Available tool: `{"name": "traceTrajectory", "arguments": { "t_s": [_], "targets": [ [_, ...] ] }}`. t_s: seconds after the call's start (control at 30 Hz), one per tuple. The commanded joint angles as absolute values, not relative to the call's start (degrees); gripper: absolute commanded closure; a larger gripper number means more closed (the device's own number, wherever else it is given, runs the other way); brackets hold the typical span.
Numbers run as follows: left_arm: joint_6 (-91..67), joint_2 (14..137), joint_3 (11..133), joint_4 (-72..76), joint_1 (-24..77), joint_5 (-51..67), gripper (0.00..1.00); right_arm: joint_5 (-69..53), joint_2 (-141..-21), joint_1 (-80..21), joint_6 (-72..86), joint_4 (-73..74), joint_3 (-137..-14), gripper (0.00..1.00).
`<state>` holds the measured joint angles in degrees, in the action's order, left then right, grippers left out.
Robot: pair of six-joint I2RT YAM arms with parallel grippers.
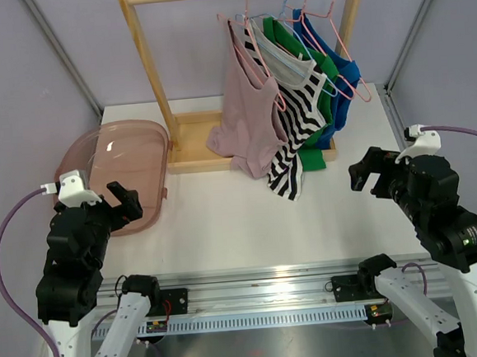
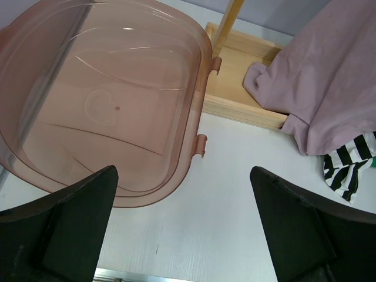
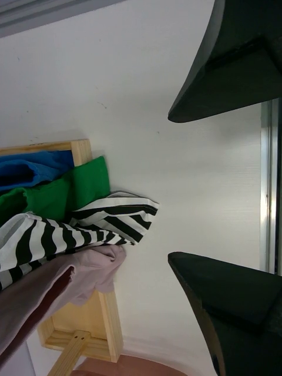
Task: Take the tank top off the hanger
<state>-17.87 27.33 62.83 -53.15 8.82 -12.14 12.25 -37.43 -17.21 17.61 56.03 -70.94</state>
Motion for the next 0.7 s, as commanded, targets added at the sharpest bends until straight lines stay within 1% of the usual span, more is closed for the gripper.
{"name": "traceTrajectory", "arguments": {
  "t_s": [0.0,0.17,0.23,0.37,0.47,0.5,0.63,0.67],
  "targets": [
    [-18.28,26.98,62.49,-50.89,9.05,-12.13,0.01,9.15,-39.02,-17.49,17.58,54.76,-72.42,0.0],
    [-18.63,26.98,62.14,-50.63,9.05,-11.43,0.01,3.79,-41.47,-17.58,18.1,50.56,-72.16,0.0],
    [-18.63,27.16,61.88,-50.36,9.05,-10.64,0.01,-2.35,-43.5,-17.58,19.33,48.44,-73.56,0.01],
    [-19.68,27.16,61.35,-50.27,9.05,-7.83,0.01,-14.12,-51.82,-17.58,20.65,41.77,-78.12,0.01],
    [-20.3,26.64,60.47,-50.1,9.05,-5.55,0.01,-17.22,-58.24,-17.49,19.6,40.08,-84.18,0.02],
    [-20.39,26.63,60.21,-49.75,9.05,-5.02,0.01,-17.14,-59.75,-17.49,19.16,40.08,-87.77,0.03],
    [-21.18,26.46,58.45,-49.4,9.05,-1.94,0.01,-17.05,-66.87,-17.58,17.32,39.2,-95.52,0.07],
    [-21.53,26.37,58.01,-49.13,9.05,-0.63,0.01,-17.4,-69.93,-17.58,16.97,38.94,-97.1,0.12]
  ]
}}
